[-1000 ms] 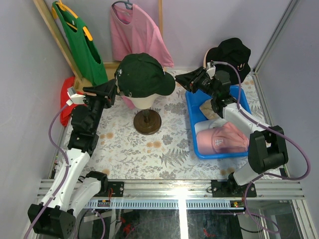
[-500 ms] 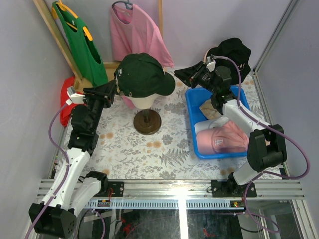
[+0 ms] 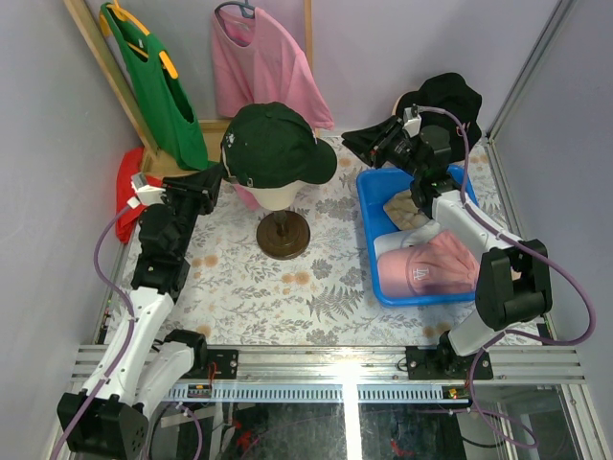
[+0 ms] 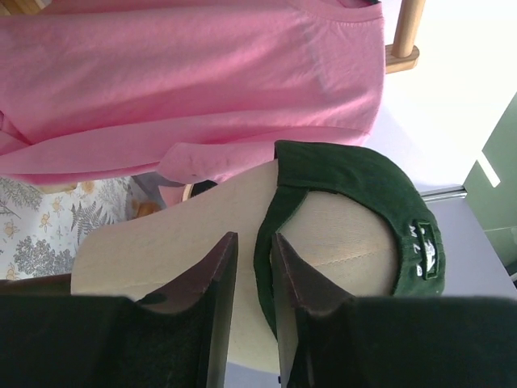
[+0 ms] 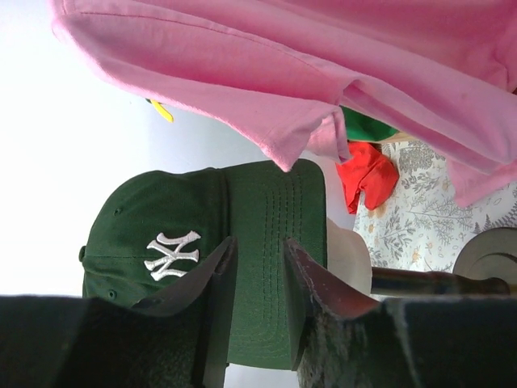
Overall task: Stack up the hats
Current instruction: Adjust the hat on the hat stand.
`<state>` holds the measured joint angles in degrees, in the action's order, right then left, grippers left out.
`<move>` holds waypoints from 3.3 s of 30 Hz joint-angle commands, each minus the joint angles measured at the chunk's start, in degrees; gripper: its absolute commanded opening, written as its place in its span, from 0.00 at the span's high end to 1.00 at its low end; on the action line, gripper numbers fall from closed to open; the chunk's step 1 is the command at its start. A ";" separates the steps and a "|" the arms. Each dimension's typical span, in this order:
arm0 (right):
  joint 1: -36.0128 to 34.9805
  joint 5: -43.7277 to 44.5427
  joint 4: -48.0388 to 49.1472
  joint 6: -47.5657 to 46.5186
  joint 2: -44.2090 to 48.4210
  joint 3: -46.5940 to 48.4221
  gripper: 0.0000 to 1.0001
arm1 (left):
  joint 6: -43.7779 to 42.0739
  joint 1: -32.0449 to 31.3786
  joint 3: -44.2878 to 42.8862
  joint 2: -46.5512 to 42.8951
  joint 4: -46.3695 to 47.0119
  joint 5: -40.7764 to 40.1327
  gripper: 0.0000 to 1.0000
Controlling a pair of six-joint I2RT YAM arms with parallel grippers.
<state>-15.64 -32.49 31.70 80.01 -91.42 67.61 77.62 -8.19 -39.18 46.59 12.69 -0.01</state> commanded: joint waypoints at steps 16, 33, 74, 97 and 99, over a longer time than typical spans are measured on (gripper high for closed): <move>0.20 -2.40 4.28 -0.65 -0.14 -3.24 0.60 | -2.63 1.13 2.07 0.29 -2.71 3.05 0.80; -1.02 -3.50 9.54 2.98 -2.80 -4.02 0.60 | -3.09 1.64 2.84 0.90 -3.25 4.35 0.83; -1.91 -2.43 3.31 4.46 -2.49 7.90 0.85 | -3.88 3.33 2.74 -1.23 -6.89 5.57 0.87; -0.71 2.87 -11.97 -9.58 6.19 3.43 0.59 | -5.33 3.29 -5.10 -8.90 -16.59 -7.27 0.34; -0.78 4.85 -16.57 -13.66 7.98 3.32 0.59 | -5.85 3.29 -6.13 -9.59 -18.33 -9.06 0.34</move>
<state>-16.75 -30.76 21.69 74.41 -88.20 71.16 73.73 -5.19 -42.35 38.52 -1.80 -4.14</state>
